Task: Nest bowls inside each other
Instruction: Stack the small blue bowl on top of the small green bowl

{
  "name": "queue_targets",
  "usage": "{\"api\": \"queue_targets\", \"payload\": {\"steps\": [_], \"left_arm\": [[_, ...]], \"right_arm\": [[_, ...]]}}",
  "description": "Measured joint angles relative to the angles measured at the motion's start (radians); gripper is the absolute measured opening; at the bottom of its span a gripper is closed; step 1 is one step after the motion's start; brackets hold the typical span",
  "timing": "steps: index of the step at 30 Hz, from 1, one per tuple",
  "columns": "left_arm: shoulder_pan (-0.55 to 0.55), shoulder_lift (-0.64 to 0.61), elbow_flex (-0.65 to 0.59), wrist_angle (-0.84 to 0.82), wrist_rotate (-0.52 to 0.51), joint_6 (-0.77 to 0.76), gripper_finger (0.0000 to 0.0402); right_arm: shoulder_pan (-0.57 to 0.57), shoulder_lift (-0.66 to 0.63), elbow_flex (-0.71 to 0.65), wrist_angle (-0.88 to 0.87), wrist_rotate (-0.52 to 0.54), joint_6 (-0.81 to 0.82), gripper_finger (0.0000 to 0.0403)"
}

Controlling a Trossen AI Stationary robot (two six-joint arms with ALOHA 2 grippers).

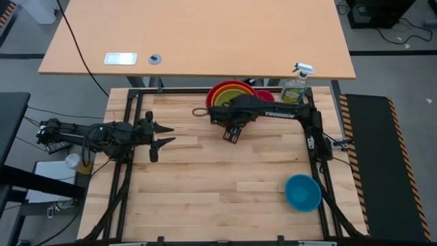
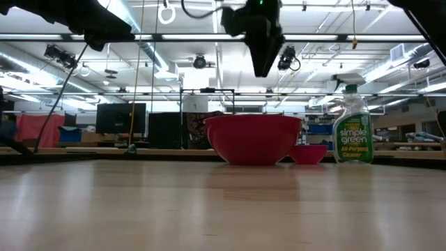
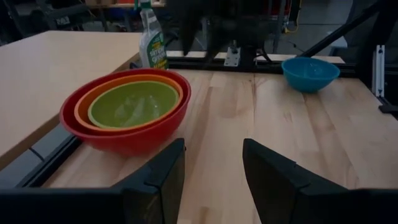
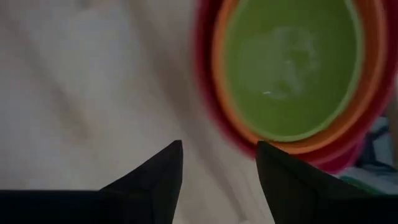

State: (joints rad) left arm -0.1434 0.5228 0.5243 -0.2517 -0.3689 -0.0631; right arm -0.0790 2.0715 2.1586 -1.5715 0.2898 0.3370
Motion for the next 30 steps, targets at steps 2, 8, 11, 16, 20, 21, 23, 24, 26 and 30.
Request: {"api": "queue_targets", "payload": {"steps": [2, 8, 11, 16, 20, 21, 23, 24, 26, 30], "left_arm": [[0.000, 0.000, 0.000, -0.008, 0.000, -0.006, 0.0165], [0.000, 0.000, 0.000, -0.016, 0.000, -0.038, 0.0165], [0.000, 0.001, 0.000, -0.016, 0.000, -0.042, 0.0165], [0.000, 0.001, 0.000, -0.016, 0.000, -0.042, 0.0165], [0.000, 0.000, 0.000, -0.003, 0.000, -0.040, 0.0165], [0.000, 0.000, 0.000, -0.001, 0.000, -0.035, 0.0165], [0.000, 0.000, 0.000, 0.005, 0.000, -0.027, 0.0165], [0.000, 0.000, 0.000, 0.007, 0.000, -0.027, 0.0165], [0.000, 0.001, 0.000, 0.014, 0.000, -0.020, 0.0165], [0.000, 0.000, 0.000, 0.028, -0.001, -0.002, 0.0165]], "right_arm": [[0.045, -0.005, 0.000, 0.000, -0.035, 0.034, 0.0209], [0.194, -0.006, 0.000, 0.000, -0.197, 0.114, 0.0208], [0.260, -0.006, 0.000, 0.000, -0.237, 0.164, 0.0205], [0.330, -0.060, -0.090, 0.001, -0.215, 0.218, 0.0194], [0.351, -0.161, -0.258, 0.004, -0.147, 0.301, 0.0187], [0.356, -0.194, -0.301, 0.008, -0.148, 0.335, 0.0186], [0.370, -0.267, -0.394, 0.029, -0.161, 0.417, 0.0185], [0.378, -0.303, -0.440, 0.040, -0.179, 0.474, 0.0185], [0.394, -0.366, -0.532, 0.046, -0.216, 0.609, 0.0186], [0.425, -0.457, -0.699, 0.046, -0.394, 0.857, 0.0193]]}}
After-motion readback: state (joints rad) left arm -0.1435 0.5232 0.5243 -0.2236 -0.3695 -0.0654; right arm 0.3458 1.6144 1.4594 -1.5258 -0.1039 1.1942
